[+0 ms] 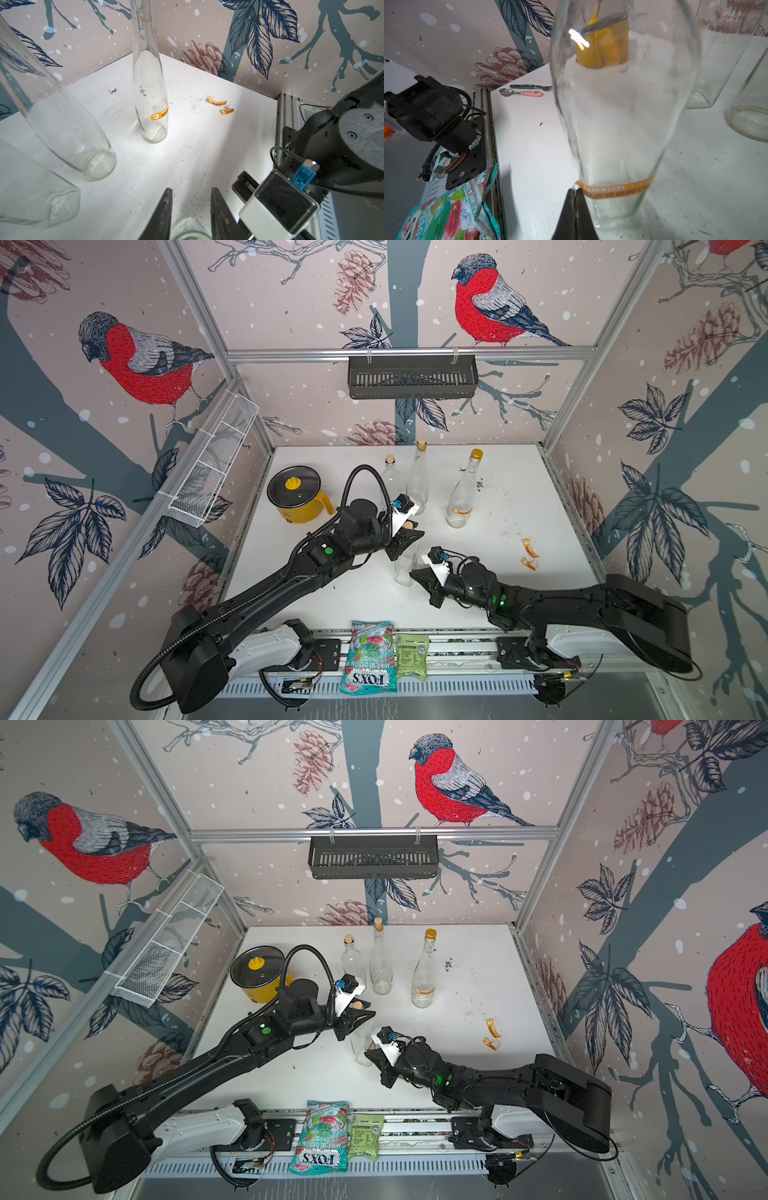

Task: Remove the label from the bottle
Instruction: Tear open the label from the bottle.

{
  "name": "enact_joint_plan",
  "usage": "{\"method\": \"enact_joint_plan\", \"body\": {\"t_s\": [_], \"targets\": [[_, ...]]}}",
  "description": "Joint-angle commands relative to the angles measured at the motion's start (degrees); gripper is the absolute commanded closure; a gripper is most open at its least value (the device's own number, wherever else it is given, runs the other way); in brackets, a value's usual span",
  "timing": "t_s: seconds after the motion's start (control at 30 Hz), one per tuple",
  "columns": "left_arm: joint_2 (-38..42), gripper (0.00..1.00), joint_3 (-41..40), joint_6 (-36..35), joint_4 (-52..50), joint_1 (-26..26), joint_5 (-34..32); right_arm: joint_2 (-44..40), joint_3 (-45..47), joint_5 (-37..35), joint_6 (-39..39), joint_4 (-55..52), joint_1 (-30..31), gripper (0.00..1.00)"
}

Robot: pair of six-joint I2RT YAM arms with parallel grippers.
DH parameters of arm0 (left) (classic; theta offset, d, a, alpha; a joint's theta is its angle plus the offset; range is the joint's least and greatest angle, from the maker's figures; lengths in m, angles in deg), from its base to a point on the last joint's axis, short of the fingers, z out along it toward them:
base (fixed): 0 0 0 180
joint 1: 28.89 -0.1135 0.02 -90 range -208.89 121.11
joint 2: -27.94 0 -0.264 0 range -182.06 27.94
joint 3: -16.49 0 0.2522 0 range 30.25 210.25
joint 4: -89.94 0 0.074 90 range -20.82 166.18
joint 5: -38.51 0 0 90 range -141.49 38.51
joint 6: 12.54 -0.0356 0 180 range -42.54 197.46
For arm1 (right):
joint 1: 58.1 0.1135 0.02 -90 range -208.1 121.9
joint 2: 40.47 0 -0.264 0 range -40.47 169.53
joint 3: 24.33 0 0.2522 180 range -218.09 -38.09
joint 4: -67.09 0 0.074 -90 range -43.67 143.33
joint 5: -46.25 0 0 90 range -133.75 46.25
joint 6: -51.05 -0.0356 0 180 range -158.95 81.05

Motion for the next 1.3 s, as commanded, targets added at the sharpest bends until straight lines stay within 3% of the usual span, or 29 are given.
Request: {"method": "enact_joint_plan", "body": {"t_s": [0.0,0.23,1.27], "targets": [[0.43,1.00,-0.22,-2.49,-3.04,0.93,-2.08,-1.28,0.26,-0.69,0.09,-0.54,-0.15,0.99],[1.96,1.00,-2.05,-5.81,-1.23,2.36,-2.67,-3.24,1.47,-2.01,-0.26,-1.50,-0.30,0.99],[0.86,1.00,-2.24,-6.66,-0.16,2.65,-1.08,-12.10,3.34,-2.92,1.96,-12.77,-5.76,0.99]]}}
